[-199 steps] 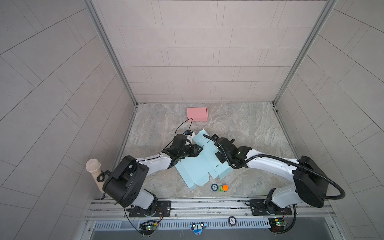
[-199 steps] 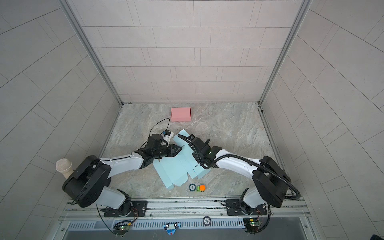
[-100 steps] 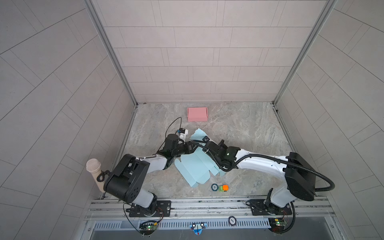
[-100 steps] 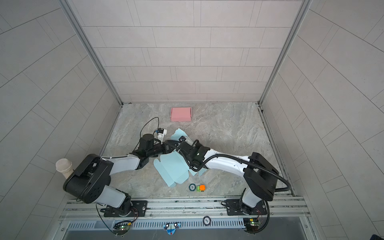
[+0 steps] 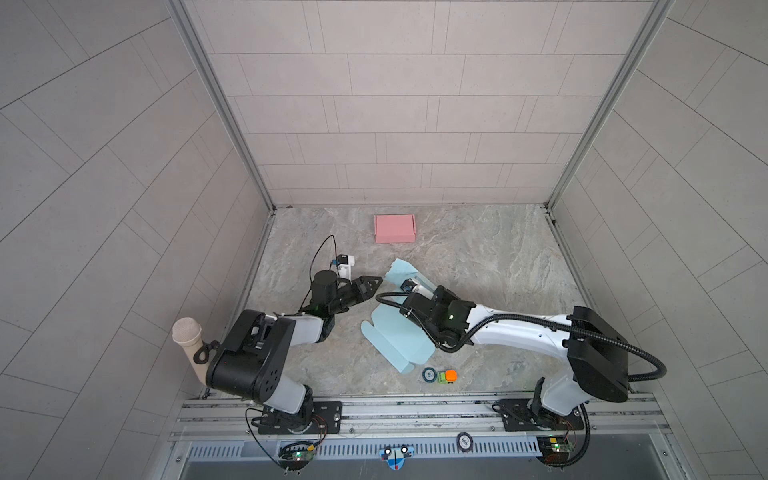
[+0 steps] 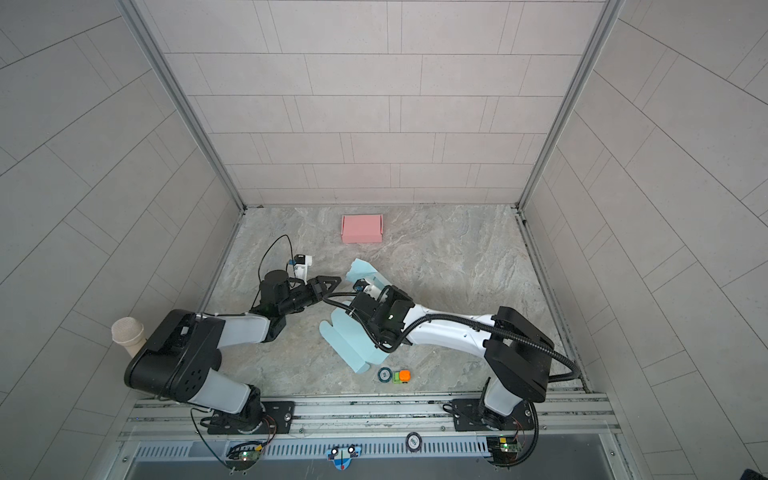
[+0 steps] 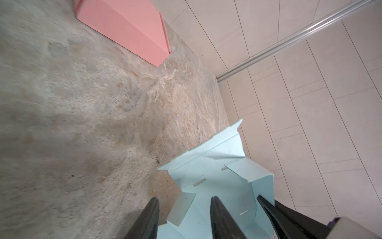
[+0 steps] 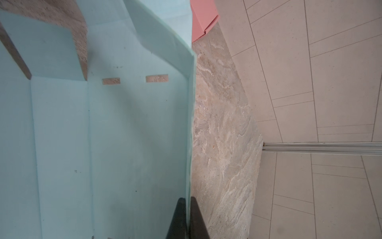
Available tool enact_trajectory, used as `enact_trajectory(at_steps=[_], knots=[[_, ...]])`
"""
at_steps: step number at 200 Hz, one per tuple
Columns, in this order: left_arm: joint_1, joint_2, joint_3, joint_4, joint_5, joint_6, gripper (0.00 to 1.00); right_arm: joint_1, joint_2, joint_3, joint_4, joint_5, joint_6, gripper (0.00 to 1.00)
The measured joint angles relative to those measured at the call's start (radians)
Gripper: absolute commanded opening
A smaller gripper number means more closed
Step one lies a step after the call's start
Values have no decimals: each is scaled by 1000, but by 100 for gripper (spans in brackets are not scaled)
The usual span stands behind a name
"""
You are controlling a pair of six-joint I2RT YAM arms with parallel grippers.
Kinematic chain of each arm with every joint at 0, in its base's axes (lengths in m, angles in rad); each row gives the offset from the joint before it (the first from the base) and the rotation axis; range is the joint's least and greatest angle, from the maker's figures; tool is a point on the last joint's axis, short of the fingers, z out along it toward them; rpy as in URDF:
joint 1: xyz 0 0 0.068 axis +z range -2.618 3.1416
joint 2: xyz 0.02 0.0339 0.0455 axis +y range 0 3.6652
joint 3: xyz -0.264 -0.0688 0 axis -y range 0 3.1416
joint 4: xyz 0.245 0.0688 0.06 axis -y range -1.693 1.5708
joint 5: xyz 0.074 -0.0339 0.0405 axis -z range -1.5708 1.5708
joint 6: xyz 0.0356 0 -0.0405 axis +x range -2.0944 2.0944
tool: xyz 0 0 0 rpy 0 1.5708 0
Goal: Fold the paper box
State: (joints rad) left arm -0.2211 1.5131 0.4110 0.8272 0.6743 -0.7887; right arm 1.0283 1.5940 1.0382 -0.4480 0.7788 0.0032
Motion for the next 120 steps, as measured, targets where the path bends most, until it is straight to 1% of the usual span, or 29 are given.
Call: enact_trajectory(at_steps=[36, 84, 102, 120], knots=[[23, 13, 108, -141, -47, 65, 43, 16, 4, 0, 41, 47, -64, 0], [36, 147, 304, -254, -58, 129, 42, 58, 63, 0, 115, 104, -153, 0], [38, 195, 344, -278, -50, 147, 41, 65, 90, 0, 142, 126, -183, 0], [39, 217, 354, -296, -40, 161, 41, 69, 116, -2, 167, 145, -213, 0]])
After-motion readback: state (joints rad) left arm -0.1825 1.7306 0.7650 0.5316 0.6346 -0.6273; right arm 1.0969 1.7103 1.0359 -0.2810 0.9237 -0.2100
